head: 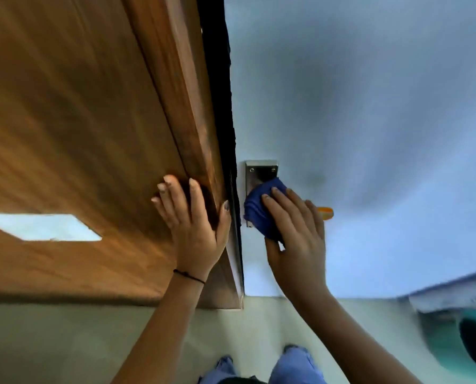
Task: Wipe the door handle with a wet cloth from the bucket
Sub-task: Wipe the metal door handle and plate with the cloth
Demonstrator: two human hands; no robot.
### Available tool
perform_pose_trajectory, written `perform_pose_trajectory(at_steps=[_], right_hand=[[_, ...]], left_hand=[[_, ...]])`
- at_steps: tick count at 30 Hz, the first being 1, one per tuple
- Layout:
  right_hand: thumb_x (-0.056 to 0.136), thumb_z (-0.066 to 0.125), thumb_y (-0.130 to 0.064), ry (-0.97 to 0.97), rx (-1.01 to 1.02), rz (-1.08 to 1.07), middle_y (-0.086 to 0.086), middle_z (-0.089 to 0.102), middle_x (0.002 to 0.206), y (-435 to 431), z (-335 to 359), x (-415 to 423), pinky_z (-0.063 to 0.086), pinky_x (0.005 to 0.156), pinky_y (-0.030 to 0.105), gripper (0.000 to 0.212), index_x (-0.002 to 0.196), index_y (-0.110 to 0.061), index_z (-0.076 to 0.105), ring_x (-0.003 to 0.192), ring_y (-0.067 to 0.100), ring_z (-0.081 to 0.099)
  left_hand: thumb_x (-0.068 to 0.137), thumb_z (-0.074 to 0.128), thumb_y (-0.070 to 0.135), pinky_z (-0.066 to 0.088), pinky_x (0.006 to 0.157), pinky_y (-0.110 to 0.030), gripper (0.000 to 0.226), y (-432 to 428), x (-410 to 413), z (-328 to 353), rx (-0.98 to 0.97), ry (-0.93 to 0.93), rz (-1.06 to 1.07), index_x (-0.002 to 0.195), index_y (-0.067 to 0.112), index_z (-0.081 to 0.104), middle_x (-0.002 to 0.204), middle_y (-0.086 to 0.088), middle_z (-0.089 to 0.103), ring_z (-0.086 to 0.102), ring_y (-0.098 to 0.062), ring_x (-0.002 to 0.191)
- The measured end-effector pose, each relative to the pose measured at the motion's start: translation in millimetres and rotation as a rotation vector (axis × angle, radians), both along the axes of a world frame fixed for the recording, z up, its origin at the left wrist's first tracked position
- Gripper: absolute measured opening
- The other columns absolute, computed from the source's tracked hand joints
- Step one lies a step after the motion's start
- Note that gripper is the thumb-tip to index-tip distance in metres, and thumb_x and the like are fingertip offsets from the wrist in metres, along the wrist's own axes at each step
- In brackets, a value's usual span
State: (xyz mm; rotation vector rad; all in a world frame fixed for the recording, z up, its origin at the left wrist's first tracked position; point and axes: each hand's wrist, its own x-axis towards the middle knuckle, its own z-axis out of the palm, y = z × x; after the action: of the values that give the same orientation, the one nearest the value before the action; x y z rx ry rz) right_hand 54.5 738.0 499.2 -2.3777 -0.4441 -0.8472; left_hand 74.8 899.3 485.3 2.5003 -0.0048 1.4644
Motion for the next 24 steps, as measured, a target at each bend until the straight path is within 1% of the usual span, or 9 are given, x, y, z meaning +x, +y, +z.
perform_pose_trajectory(at_steps=[3,6,8,10,12,15,19,21,24], right_hand=[[0.085,0.054,-0.021,0.057,-0.212,-0.110,0.009,0.057,0.137,25,-9,-7,0.028,0.113,0.052,0.046,0.131,-0.016,0.058,0.134,0.030,0.045],[0.093,0.050,-0.042,0.098,-0.313,-0.173,0.008,0.053,0.141,30,-7,-9,0.027,0.113,0.048,0.048,0.135,-0.019,0.054,0.136,0.029,0.043],[0.094,0.048,-0.043,0.076,-0.392,-0.199,0.008,0.056,0.137,27,-1,-4,0.030,0.108,0.043,0.046,0.132,-0.020,0.056,0.130,0.029,0.048],[0.092,0.053,-0.037,0.048,-0.474,-0.216,0.008,0.059,0.132,19,1,4,0.033,0.100,0.039,0.042,0.130,-0.018,0.056,0.122,0.030,0.054],[0.088,0.058,-0.032,0.069,-0.475,-0.232,0.009,0.060,0.129,9,1,10,0.034,0.094,0.038,0.043,0.129,-0.017,0.056,0.117,0.032,0.056],[0.083,0.065,-0.027,0.111,-0.400,-0.237,0.011,0.061,0.126,11,1,12,0.038,0.094,0.042,0.047,0.128,-0.016,0.056,0.113,0.033,0.056],[0.082,0.062,-0.026,0.113,-0.421,-0.211,0.011,0.059,0.128,25,0,11,0.037,0.097,0.042,0.048,0.129,-0.017,0.056,0.115,0.032,0.054],[0.084,0.061,-0.027,0.112,-0.451,-0.186,0.008,0.060,0.127,14,2,14,0.039,0.096,0.041,0.046,0.130,-0.018,0.056,0.113,0.030,0.055],[0.089,0.056,-0.033,0.137,-0.428,-0.220,0.002,0.063,0.122,-8,4,15,0.039,0.099,0.042,0.040,0.128,-0.021,0.057,0.111,0.026,0.058]], left_hand=[[0.093,0.048,0.042,-0.010,0.119,-0.039,0.084,12,0,-4,0.099,0.005,-0.045,0.151,0.022,-0.010,0.156,0.003,-0.026,-0.019,-0.015,0.145],[0.094,0.043,0.046,-0.012,0.118,-0.038,0.081,18,0,-5,0.125,0.007,-0.074,0.151,0.021,-0.009,0.156,0.002,-0.025,-0.020,-0.015,0.145],[0.095,0.040,0.047,-0.012,0.118,-0.038,0.078,19,0,-7,0.140,-0.002,-0.085,0.151,0.021,-0.009,0.156,0.001,-0.025,-0.021,-0.015,0.145],[0.095,0.039,0.047,-0.013,0.118,-0.038,0.078,20,1,-6,0.155,-0.006,-0.083,0.151,0.020,-0.009,0.156,0.000,-0.026,-0.021,-0.016,0.145],[0.096,0.039,0.047,-0.013,0.118,-0.038,0.078,22,1,-6,0.162,-0.009,-0.085,0.151,0.020,-0.008,0.156,-0.001,-0.025,-0.021,-0.016,0.145],[0.096,0.037,0.048,-0.012,0.118,-0.038,0.076,23,0,-7,0.171,-0.007,-0.094,0.151,0.020,-0.008,0.157,-0.001,-0.025,-0.020,-0.016,0.145],[0.096,0.038,0.046,-0.011,0.118,-0.038,0.077,24,2,-7,0.172,-0.024,-0.089,0.152,0.019,-0.007,0.157,-0.001,-0.024,-0.020,-0.017,0.145],[0.094,0.043,0.045,-0.012,0.118,-0.038,0.080,23,2,-7,0.170,-0.021,-0.088,0.152,0.019,-0.008,0.157,-0.002,-0.024,-0.020,-0.017,0.145],[0.092,0.046,0.044,-0.012,0.118,-0.039,0.084,24,2,-8,0.179,-0.023,-0.083,0.152,0.018,-0.008,0.157,-0.002,-0.025,-0.021,-0.018,0.145]])
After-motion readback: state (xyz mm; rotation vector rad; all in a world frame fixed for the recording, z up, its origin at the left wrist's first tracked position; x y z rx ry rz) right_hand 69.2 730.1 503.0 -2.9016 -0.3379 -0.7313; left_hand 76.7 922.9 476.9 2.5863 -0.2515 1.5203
